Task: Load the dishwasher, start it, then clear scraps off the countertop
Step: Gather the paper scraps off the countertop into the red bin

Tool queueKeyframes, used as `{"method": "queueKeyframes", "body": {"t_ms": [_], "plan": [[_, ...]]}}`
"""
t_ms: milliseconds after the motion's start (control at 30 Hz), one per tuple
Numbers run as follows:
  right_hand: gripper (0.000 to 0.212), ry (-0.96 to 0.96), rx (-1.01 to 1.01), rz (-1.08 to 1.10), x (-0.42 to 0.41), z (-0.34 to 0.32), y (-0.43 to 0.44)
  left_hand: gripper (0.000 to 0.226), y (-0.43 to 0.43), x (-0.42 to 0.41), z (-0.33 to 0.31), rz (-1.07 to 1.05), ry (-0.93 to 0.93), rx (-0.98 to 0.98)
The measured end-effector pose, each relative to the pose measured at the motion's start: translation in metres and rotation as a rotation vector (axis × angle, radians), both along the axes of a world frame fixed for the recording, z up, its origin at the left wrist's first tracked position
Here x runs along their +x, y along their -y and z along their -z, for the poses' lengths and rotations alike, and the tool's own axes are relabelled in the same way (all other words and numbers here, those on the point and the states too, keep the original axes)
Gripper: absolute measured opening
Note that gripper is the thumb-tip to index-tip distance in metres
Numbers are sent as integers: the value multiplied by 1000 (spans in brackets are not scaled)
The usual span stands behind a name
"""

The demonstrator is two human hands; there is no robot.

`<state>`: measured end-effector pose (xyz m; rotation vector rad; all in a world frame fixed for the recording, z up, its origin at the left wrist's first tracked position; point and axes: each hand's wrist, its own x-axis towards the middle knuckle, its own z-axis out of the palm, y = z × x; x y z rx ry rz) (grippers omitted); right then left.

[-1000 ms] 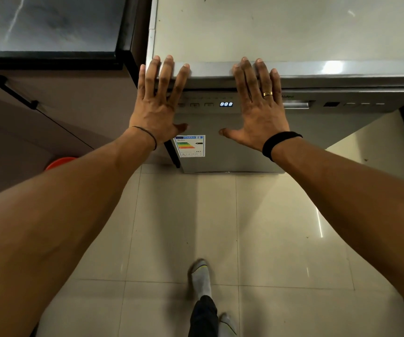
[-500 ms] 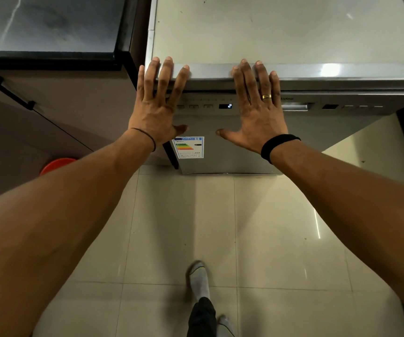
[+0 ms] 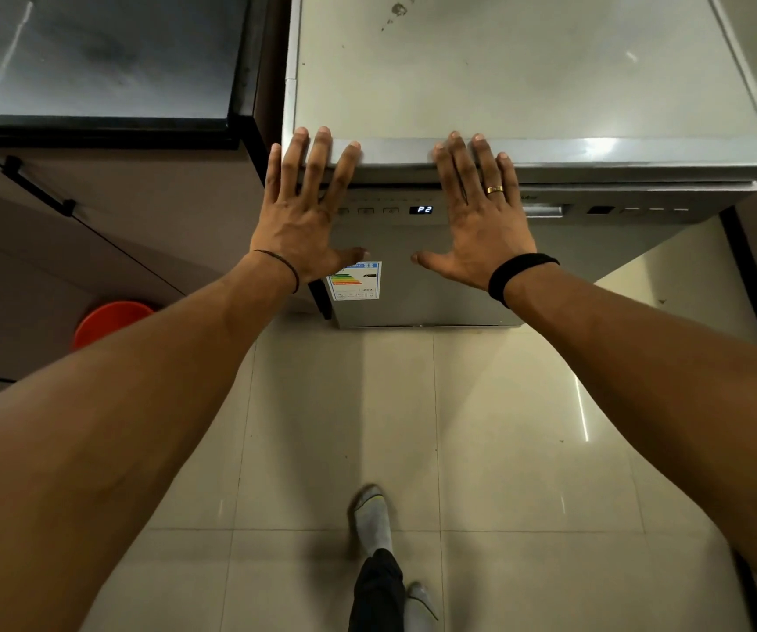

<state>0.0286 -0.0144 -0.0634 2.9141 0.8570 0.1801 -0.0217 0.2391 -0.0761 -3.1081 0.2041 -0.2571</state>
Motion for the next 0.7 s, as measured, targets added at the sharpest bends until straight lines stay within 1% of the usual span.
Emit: {"method": "queueKeyframes", "body": {"t_ms": [100,200,333,400,500,567,700], "plan": [[125,-141,-25,8,-3,-22,-2,125,4,-6,-19,4,-80,-28],[123,-273,-34,32,-4,-46,-6,119,6,-8,-42,-5,-171,-59],[112,-399,-106,91,0,-79,-19,113,7,-3,-77,-12,-360,-55],[102,-418,-175,107,2,-96,-25,113,6,4,-94,-1,-471,-24],[92,-412,-200,89,1,-117,-29,104,4,19,-120,30,-588,113],[91,-391,-190,66,-1,-129,-30,96,6,20,-135,15,-573,169],[90,-338,-161,19,12,-162,-40,86,9,7,-156,-55,-430,124]]}}
